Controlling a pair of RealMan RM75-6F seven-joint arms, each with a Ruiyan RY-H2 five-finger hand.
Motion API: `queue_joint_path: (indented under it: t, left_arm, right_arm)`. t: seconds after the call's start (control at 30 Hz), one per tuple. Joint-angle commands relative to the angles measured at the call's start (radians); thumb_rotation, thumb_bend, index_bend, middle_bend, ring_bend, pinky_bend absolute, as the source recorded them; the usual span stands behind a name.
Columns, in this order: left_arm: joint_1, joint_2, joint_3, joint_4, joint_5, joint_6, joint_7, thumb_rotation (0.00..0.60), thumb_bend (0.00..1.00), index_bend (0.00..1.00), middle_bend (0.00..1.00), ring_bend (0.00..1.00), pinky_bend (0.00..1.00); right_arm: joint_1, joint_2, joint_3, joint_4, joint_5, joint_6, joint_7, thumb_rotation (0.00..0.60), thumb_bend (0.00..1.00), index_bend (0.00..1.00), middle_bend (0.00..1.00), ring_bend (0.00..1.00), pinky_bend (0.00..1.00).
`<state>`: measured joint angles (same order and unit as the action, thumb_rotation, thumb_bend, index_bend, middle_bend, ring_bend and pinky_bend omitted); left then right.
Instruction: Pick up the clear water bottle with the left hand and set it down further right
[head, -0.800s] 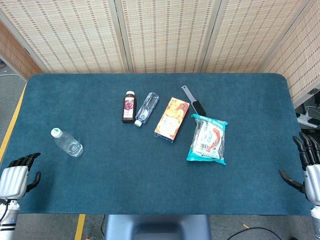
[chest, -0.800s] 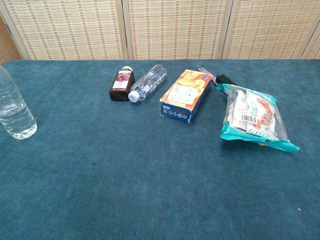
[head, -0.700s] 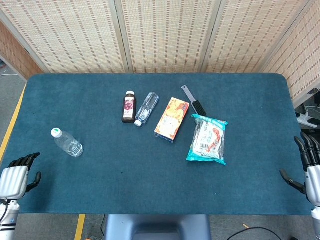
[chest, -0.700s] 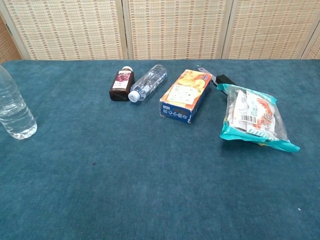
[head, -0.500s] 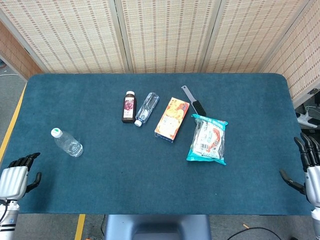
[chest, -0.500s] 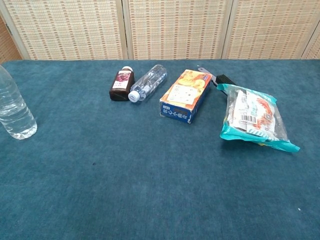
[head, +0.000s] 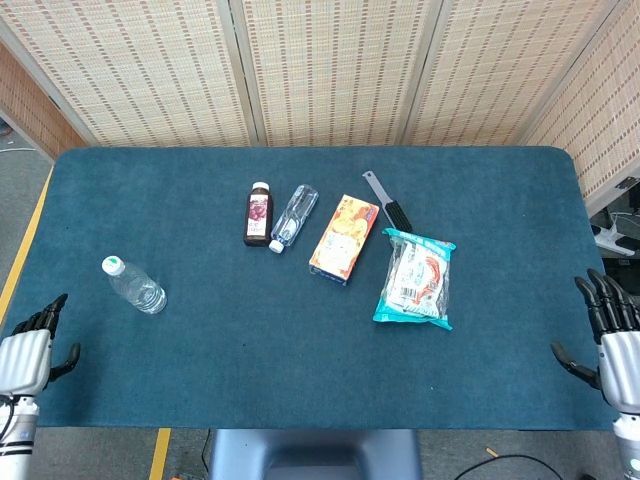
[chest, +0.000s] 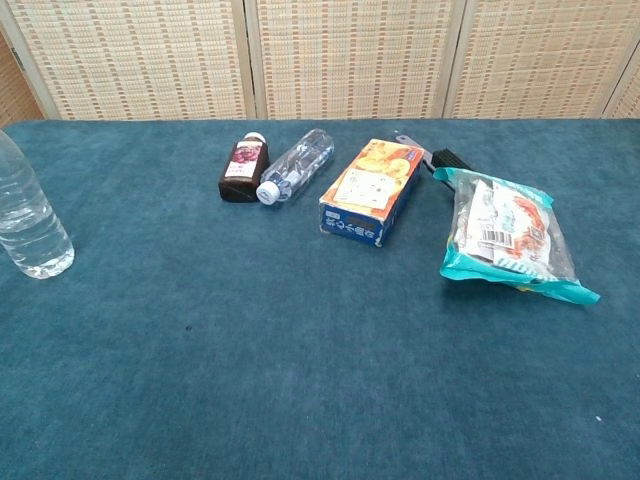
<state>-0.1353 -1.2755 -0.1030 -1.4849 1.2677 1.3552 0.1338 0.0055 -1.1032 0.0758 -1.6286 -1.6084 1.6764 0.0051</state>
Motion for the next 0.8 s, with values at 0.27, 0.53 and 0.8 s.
queue_joint_path:
  t: [0.27,0.53,0.8]
  left_arm:
    - [-0.050,-0.055,-0.136,-0.034,-0.215,-0.160,-0.239,0.600,0.38,0.00,0.00,0.08,0.21]
    - [-0.123,-0.149,-0.229,0.025,-0.294,-0.300,-0.440,0.600,0.38,0.00,0.00,0.05,0.21]
    - [-0.162,-0.210,-0.267,0.067,-0.297,-0.347,-0.554,0.600,0.38,0.00,0.00,0.05,0.21]
  right_arm:
    - [-0.004,0.013,-0.007,0.001,-0.015,0.004,0.037,0.600,0.14,0.03,0.00,0.00,0.13]
    - [-0.001,0.018,-0.020,0.005,-0.038,-0.007,0.048,0.600,0.14,0.03,0.00,0.00,0.13]
    - [-0.002,0.022,-0.021,0.005,-0.039,-0.007,0.057,0.600,0.14,0.03,0.00,0.00,0.13]
